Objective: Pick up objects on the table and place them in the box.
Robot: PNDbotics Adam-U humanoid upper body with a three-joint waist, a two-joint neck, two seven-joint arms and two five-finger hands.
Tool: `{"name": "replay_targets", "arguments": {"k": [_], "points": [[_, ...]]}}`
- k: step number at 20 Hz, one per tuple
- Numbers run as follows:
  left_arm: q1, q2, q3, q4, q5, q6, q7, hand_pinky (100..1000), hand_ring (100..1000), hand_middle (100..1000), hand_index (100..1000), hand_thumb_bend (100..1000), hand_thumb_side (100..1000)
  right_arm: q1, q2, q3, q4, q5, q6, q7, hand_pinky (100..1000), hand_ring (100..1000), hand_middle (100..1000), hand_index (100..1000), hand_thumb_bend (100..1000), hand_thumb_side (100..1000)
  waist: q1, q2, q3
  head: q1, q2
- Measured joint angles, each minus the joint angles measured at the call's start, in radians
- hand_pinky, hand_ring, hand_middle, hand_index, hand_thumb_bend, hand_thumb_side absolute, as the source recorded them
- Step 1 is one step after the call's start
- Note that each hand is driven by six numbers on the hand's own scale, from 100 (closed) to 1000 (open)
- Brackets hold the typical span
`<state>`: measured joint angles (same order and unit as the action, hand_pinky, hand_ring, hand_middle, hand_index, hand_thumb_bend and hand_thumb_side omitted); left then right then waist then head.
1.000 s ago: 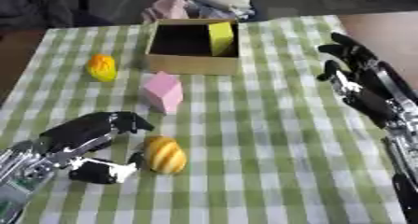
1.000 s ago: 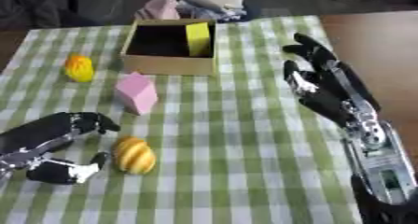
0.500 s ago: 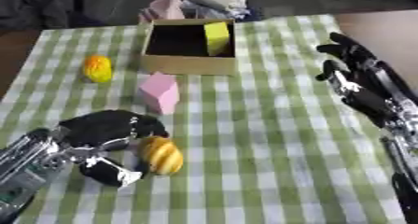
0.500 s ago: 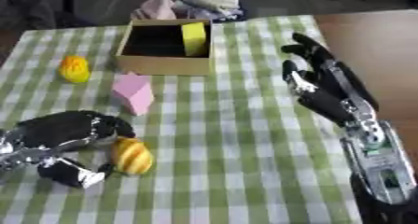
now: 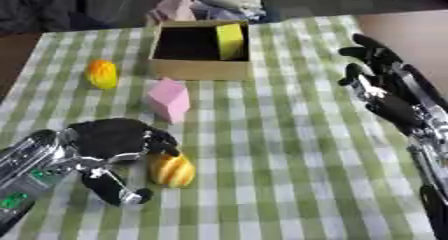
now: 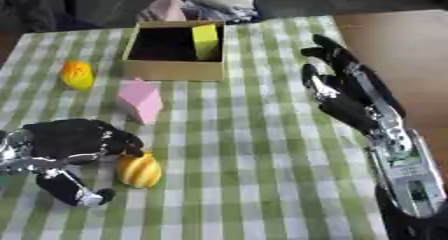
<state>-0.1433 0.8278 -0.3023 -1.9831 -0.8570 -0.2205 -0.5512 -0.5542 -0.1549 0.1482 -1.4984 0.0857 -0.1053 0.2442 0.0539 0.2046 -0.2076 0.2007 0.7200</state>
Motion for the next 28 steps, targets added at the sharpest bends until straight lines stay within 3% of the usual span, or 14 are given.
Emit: {"name": "replay_targets", "arguments": {"k": [12, 18, 22, 25, 28], "points": [[-0.025, -0.004, -0.045, 0.002, -0.095, 0.011, -0.021, 834, 821, 851, 897, 402, 422, 0.0, 0.001, 0.0, 0.0, 0.0, -0.001, -0.002, 677, 1000, 828, 976, 100, 470, 0.0, 0.0, -0.009, 0.004, -0.005], [-0.043, -0.031, -0.051, 0.059, -0.158, 0.013, 0.039, 824, 810, 854, 891, 422, 430, 0.0, 0.002, -0.001, 0.0, 0.0, -0.001, -0.002, 677, 1000, 828, 976, 100, 470, 0.0, 0.0, -0.012, 0.005, -0.008], [-0.05, -0.056, -0.058, 0.116, -0.207, 0.006, 0.12, 770, 730, 772, 823, 342, 387, 0.0, 0.002, -0.001, 0.0, -0.001, -0.001, -0.002, 677, 1000, 828, 976, 100, 470, 0.0, 0.0, -0.015, 0.005, -0.009], [-0.051, -0.064, -0.063, 0.143, -0.221, 0.001, 0.179, 707, 602, 635, 713, 208, 323, 0.0, 0.002, -0.001, 0.0, -0.001, -0.001, -0.003, 677, 1000, 828, 976, 100, 470, 0.0, 0.0, -0.015, 0.005, -0.009], [-0.048, -0.066, -0.063, 0.151, -0.211, 0.006, 0.235, 681, 542, 561, 645, 126, 296, 0.0, 0.003, -0.003, 0.0, -0.001, -0.001, -0.003, 677, 1000, 828, 976, 100, 470, 0.0, 0.0, -0.015, 0.005, -0.009]]}}
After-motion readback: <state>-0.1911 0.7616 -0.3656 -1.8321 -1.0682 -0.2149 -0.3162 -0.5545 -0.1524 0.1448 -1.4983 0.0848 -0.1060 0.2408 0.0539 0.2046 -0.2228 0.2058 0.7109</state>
